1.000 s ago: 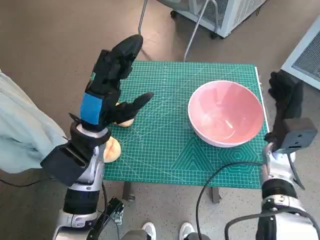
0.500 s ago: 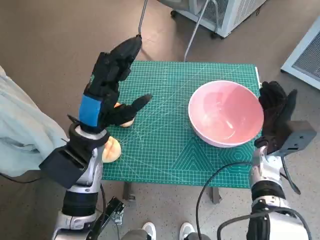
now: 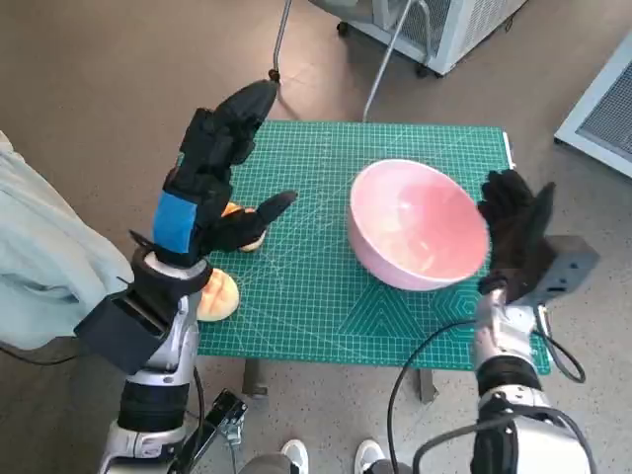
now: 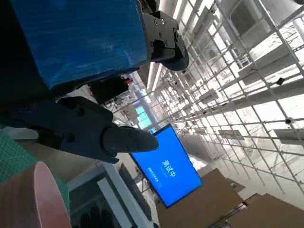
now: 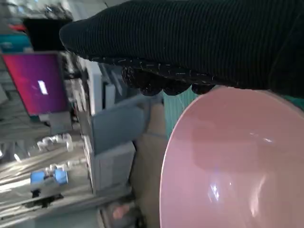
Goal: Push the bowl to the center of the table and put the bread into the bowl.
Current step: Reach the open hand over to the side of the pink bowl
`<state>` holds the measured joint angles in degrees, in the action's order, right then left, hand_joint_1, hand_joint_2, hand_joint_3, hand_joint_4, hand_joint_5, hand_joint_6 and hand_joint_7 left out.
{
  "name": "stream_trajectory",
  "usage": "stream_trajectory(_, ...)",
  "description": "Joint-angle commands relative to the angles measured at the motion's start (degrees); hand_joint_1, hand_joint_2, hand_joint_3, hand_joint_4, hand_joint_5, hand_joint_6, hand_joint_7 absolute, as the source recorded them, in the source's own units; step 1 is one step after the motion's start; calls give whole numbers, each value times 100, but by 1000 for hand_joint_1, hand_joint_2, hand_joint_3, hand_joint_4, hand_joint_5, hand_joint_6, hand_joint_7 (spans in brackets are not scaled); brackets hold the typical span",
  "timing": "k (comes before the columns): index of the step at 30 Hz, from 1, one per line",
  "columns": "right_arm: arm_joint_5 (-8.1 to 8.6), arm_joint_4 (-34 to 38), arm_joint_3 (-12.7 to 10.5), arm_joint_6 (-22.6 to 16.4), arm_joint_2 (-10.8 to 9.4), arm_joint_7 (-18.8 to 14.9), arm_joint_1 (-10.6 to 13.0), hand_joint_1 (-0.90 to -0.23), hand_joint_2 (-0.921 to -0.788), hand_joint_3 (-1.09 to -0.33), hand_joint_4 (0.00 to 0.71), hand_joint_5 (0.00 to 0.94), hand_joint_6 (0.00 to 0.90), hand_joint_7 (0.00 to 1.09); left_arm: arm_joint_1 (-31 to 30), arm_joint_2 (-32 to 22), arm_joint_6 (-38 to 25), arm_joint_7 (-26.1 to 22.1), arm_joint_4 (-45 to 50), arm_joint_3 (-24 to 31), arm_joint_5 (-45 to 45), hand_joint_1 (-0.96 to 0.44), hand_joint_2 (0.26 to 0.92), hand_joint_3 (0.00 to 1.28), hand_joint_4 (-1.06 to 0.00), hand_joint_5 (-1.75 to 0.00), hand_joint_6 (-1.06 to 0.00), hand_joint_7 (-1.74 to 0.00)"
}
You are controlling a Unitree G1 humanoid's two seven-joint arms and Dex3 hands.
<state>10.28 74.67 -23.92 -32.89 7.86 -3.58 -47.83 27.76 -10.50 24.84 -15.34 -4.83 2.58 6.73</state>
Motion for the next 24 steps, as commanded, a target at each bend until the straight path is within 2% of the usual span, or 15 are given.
stream_trajectory(1, 103, 112, -84, 185, -171, -72, -137, -585, -921, -879, 270, 0, 111, 610, -113, -43, -76, 0, 193, 24, -4, -396, 921, 251, -304, -1, -107, -556)
stream_trajectory(10, 151, 135, -139, 288, -394, -101, -388, -572, -921, -881, 266, 1, 122, 613, -219, -100, -131, 9, 290, 60, -29, -399, 921, 256, -305, -2, -111, -546)
stream_trajectory(16, 124, 158, -131, 375, -569, -64, -536, -550, -921, -880, 264, 1, 147, 628, -300, -136, -136, 29, 335, 99, -53, -403, 921, 255, -305, -1, -127, -506)
stream_trajectory(24, 5, 167, -41, 439, -657, 39, -636, -592, -921, -861, 285, 11, 171, 644, -418, -160, -149, 49, 424, 135, -71, -401, 921, 255, -306, -1, -141, -478)
